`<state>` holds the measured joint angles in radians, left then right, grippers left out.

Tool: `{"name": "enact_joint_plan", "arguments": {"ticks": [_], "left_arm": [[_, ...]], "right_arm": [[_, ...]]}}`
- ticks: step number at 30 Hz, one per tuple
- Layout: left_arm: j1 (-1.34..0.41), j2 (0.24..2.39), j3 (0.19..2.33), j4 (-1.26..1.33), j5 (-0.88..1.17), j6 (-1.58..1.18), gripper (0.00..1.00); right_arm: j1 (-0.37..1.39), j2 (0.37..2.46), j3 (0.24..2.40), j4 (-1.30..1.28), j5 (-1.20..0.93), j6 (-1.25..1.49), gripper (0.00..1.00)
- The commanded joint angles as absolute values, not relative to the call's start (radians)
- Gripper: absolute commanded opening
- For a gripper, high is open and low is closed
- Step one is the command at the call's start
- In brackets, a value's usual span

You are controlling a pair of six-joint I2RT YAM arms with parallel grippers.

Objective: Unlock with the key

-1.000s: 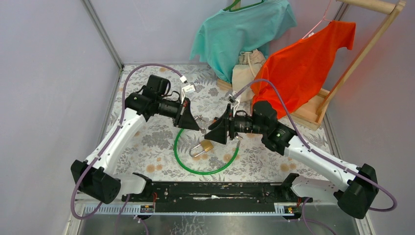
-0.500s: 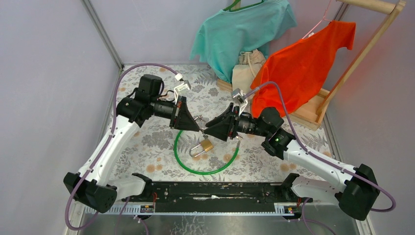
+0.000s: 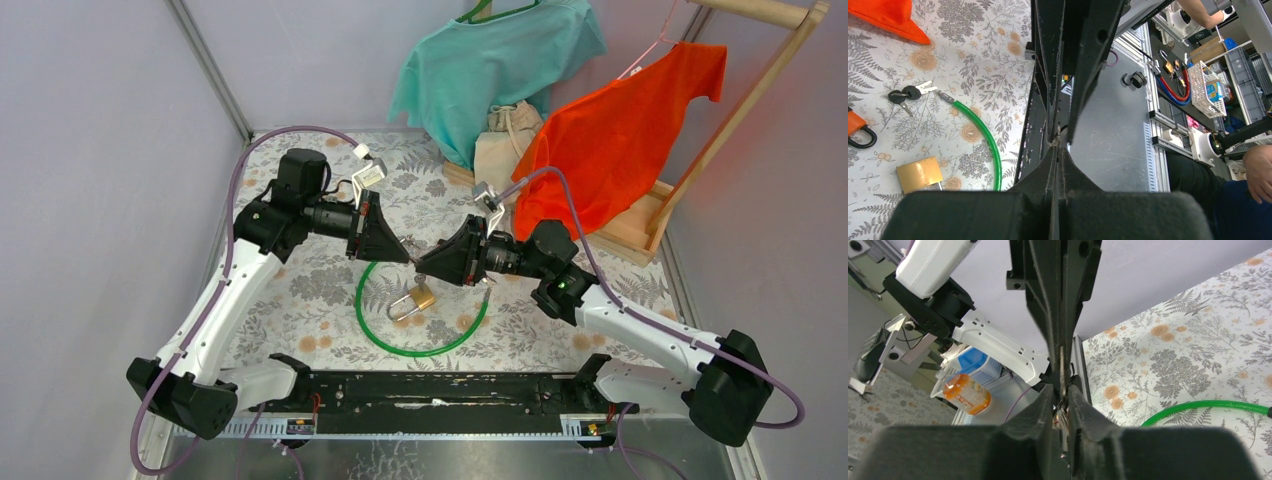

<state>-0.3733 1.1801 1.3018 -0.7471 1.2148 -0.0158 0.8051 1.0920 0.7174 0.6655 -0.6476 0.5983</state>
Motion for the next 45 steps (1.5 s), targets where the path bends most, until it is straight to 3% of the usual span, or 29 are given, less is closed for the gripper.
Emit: {"name": "enact_joint_plan", "arguments": {"ticks": [1,3,12,16,18,19,21,33,45], "left_arm": [[-0.374,1.168,1.291,-0.677,1.221,-0.056,0.00],[-0.374,1.167,1.291,-0.676,1.223,-0.056,0.00],[-0.374,1.159,1.273,-0.674,1.204,-0.045,0.02],[-0.374,1.163,1.267,-0.683,1.129,-0.026,0.38],[-0.373,1.165,1.264,-0.694,1.093,-0.014,0.73],[-0.372,1.165,1.262,-0.704,1.077,-0.001,0.84],[-0.373,1.163,1.262,-0.736,1.048,0.048,0.89],[-0.374,1.231,1.144,-0.822,0.869,0.290,0.97],[-0.608,1.469,0.960,-0.517,0.356,0.158,0.85]], "right_arm": [[0.805,1.103,0.718,0.752,-0.663,0.620,0.11],[0.805,1.102,0.718,0.749,-0.657,0.624,0.00],[0.767,1.061,0.746,0.657,-0.663,0.672,0.00],[0.732,1.054,0.795,0.539,-0.721,0.673,0.00],[0.720,1.054,0.819,0.471,-0.749,0.654,0.00],[0.714,1.054,0.834,0.431,-0.760,0.643,0.00],[0.705,1.052,0.857,0.350,-0.780,0.606,0.00],[0.699,0.985,0.968,-0.172,-0.692,0.313,0.00],[0.700,0.897,1.034,-0.425,-0.614,0.213,0.00]]}}
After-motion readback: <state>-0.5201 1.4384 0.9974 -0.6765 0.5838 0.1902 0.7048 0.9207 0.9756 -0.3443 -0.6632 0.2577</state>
